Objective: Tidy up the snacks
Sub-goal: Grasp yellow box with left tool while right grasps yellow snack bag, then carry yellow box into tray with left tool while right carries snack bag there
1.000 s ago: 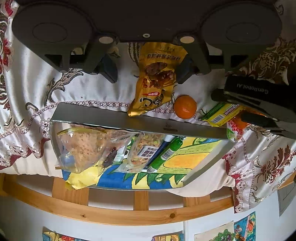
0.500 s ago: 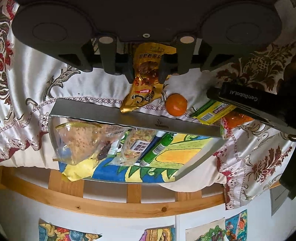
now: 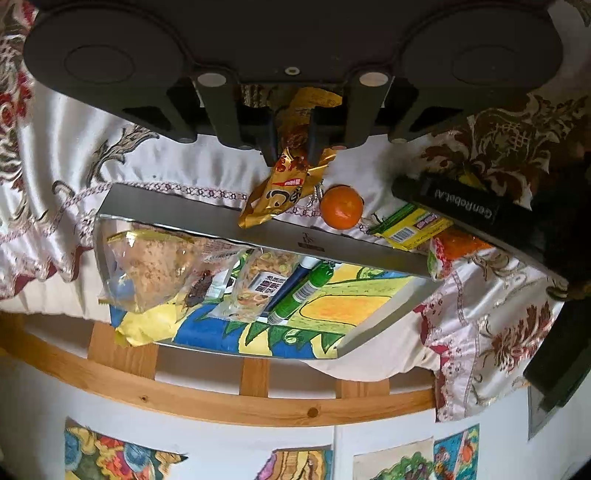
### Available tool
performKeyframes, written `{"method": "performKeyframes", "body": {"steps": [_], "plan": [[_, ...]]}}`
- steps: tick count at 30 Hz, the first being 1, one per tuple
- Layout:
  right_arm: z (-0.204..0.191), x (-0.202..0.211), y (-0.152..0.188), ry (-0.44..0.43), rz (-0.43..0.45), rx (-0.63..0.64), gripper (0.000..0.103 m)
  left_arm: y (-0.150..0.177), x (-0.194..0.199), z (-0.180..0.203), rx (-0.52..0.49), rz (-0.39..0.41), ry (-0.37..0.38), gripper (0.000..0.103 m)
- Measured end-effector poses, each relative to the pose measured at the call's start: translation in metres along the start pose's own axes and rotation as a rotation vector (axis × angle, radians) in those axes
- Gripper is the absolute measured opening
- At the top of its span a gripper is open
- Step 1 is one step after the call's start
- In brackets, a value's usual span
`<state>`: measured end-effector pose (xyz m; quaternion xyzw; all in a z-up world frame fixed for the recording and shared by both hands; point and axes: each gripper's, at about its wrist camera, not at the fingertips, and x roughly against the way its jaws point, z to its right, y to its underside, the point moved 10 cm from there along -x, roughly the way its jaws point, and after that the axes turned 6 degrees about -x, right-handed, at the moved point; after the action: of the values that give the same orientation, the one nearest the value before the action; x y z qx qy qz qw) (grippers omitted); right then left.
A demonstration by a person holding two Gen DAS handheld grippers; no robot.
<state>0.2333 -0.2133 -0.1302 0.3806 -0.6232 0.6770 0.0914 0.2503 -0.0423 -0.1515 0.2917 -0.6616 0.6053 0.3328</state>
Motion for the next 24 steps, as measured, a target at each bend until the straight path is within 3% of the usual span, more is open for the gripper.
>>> {"method": "performKeyframes", "body": {"steps": [4, 14, 24], "plan": [[-0.003, 0.003, -0.002, -0.003, 0.011, 0.015, 0.013, 0.001, 0.004, -0.005, 0.006, 0.006, -0.001, 0.054], [-0.01, 0.014, -0.008, 0.028, 0.051, 0.099, 0.009, 0.012, 0.022, 0.008, 0.034, -0.008, 0.071, 0.053], [-0.024, 0.02, -0.006, 0.148, 0.1, 0.349, 0.006, 0.015, 0.039, 0.014, 0.109, 0.007, 0.133, 0.053]]}}
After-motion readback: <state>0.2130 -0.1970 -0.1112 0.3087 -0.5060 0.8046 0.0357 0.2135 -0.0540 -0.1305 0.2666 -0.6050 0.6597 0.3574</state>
